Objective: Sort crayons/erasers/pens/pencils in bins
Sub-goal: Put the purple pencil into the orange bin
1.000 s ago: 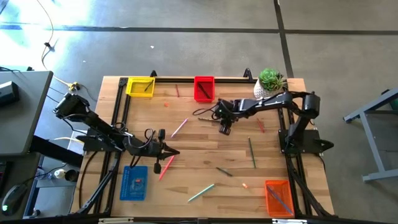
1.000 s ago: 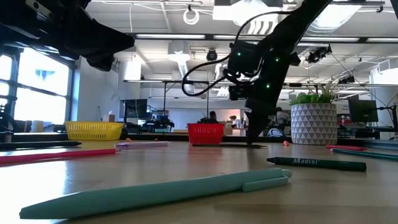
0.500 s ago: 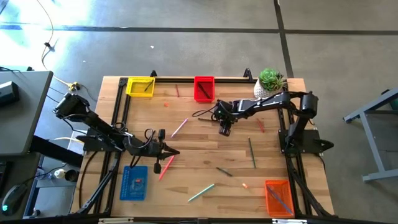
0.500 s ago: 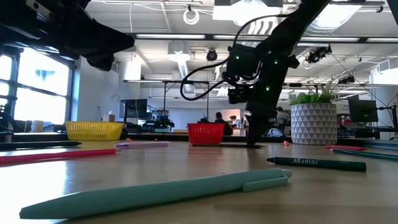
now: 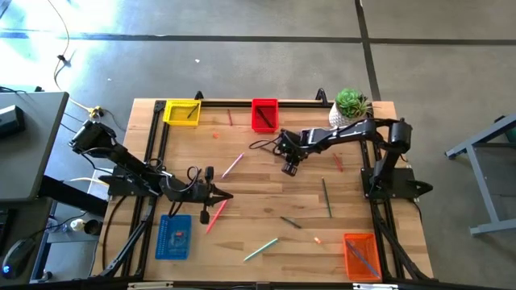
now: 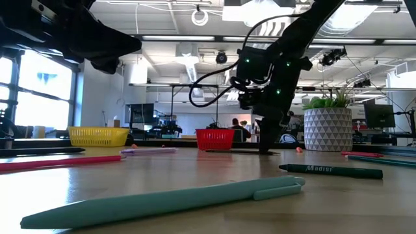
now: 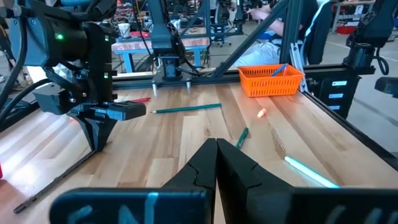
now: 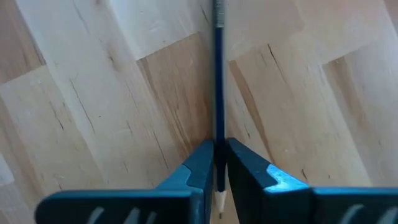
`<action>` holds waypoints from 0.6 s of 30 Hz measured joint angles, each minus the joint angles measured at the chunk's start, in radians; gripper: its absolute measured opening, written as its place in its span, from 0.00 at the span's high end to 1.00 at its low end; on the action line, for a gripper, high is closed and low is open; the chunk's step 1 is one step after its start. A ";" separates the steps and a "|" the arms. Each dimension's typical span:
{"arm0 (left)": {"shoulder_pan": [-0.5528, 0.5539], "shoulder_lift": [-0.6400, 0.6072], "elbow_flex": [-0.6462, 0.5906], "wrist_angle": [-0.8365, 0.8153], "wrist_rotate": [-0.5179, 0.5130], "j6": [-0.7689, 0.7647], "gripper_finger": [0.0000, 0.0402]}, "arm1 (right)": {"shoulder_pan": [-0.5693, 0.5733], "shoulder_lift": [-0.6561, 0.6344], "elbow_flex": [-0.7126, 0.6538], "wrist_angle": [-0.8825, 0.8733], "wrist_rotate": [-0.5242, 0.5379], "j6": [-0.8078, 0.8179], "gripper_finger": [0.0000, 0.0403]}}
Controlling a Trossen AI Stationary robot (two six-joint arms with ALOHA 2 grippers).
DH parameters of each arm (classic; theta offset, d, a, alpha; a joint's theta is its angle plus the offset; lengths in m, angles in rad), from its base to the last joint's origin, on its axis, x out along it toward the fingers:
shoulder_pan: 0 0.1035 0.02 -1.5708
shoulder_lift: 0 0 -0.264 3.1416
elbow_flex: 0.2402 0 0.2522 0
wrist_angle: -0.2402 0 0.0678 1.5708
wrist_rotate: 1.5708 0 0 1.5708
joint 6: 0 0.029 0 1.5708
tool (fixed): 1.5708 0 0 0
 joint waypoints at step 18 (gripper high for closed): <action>0.000 0.000 0.000 0.012 -0.114 0.036 1.00 | 0.104 0.005 0.204 -0.419 0.056 0.275 0.93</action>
